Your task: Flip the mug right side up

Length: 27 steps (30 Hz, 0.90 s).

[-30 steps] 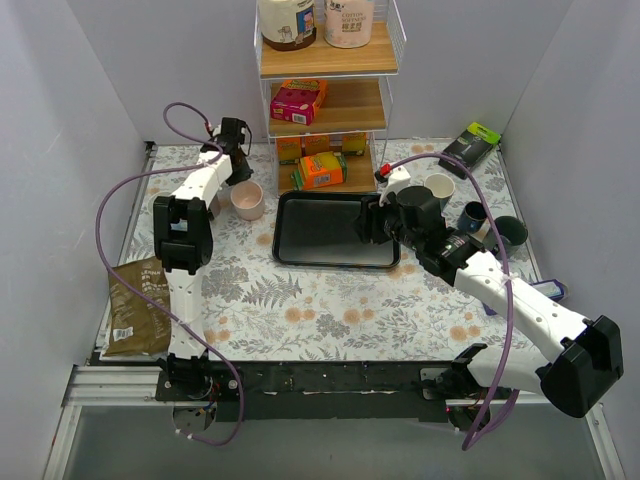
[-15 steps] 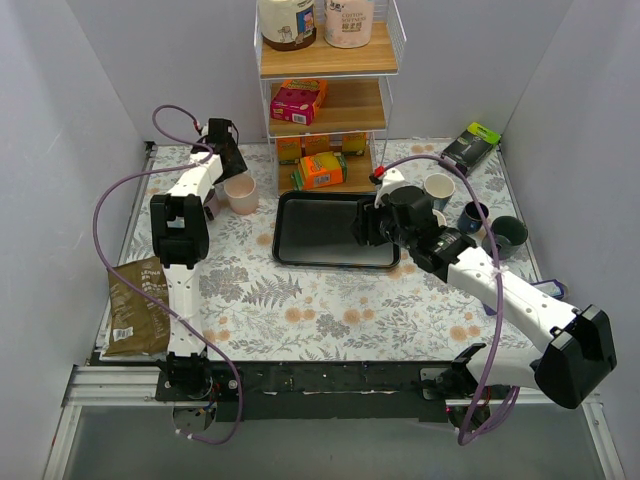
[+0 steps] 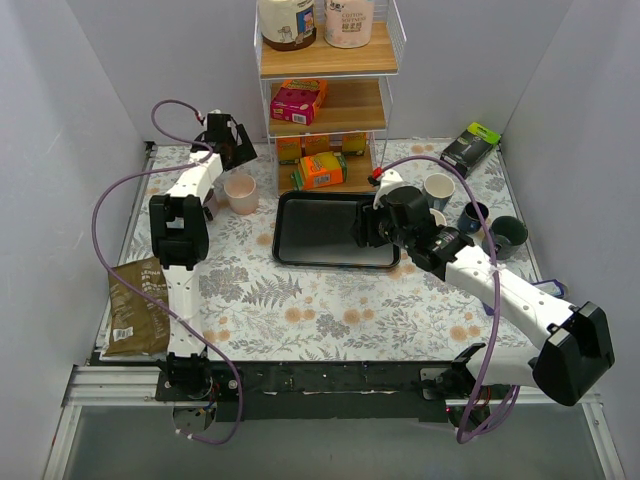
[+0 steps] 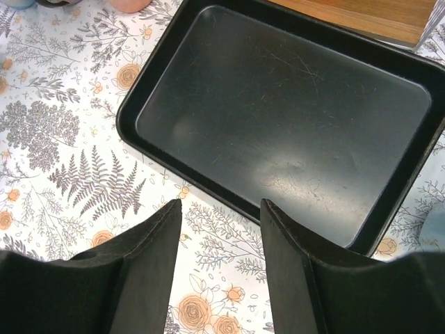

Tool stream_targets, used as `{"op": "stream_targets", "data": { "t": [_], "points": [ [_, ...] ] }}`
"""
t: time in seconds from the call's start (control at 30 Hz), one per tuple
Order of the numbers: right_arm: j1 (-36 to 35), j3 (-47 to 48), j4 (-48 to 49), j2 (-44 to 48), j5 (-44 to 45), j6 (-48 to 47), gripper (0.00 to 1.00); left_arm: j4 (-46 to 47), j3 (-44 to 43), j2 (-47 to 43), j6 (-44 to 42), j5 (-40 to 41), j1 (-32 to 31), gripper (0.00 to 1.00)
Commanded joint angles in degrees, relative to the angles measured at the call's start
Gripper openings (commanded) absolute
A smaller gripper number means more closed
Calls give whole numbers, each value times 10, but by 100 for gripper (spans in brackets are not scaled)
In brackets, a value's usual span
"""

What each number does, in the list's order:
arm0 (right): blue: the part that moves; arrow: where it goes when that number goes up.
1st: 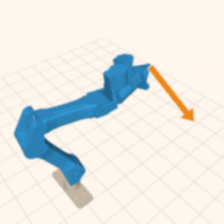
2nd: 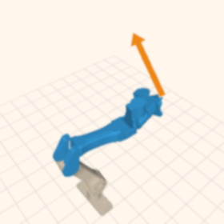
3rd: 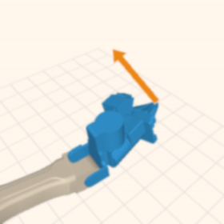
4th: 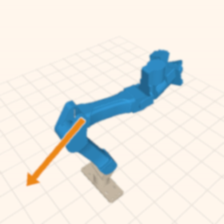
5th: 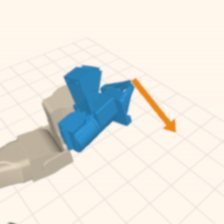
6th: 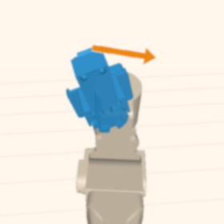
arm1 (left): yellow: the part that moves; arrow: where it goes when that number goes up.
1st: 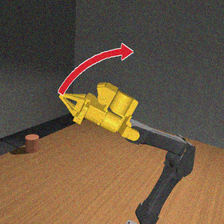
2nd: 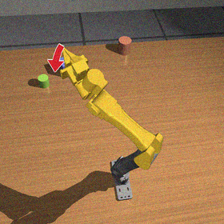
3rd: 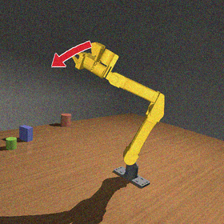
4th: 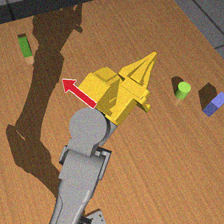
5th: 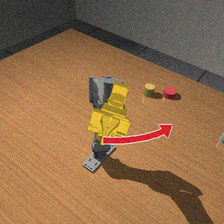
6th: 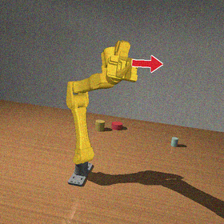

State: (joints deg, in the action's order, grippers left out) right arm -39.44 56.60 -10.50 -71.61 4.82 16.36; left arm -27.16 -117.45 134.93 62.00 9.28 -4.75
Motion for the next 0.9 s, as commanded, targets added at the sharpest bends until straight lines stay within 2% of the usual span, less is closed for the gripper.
{"op": "stream_targets", "data": {
  "t": [0.0,0.17,0.3,0.47,0.53,0.57,0.63,0.7,0.8,0.87],
  "points": [
    [0,32,-5,25,26,10,57,28,12,-113,5,-32,0,98],
    [3,49,-52,47,76,41,58,18,43,-194,5,-58,0,98],
    [14,61,-100,79,176,58,58,-30,70,-283,5,-88,0,98],
    [27,62,-132,152,332,68,58,-87,177,-444,36,-121,0,98],
    [33,64,-138,176,365,66,58,-97,222,-502,47,-144,0,98],
    [33,78,-150,198,394,69,58,-103,254,-555,51,-139,0,98],
    [37,105,-153,216,404,61,58,-128,275,-601,59,-115,-1,98],
    [38,190,-170,216,428,60,58,-141,300,-662,78,-74,-2,98],
    [38,269,-133,201,411,-9,58,-155,297,-700,93,-62,-10,98],
    [38,301,-144,186,408,-19,59,-161,282,-706,90,-64,-16,98]
  ]
}}
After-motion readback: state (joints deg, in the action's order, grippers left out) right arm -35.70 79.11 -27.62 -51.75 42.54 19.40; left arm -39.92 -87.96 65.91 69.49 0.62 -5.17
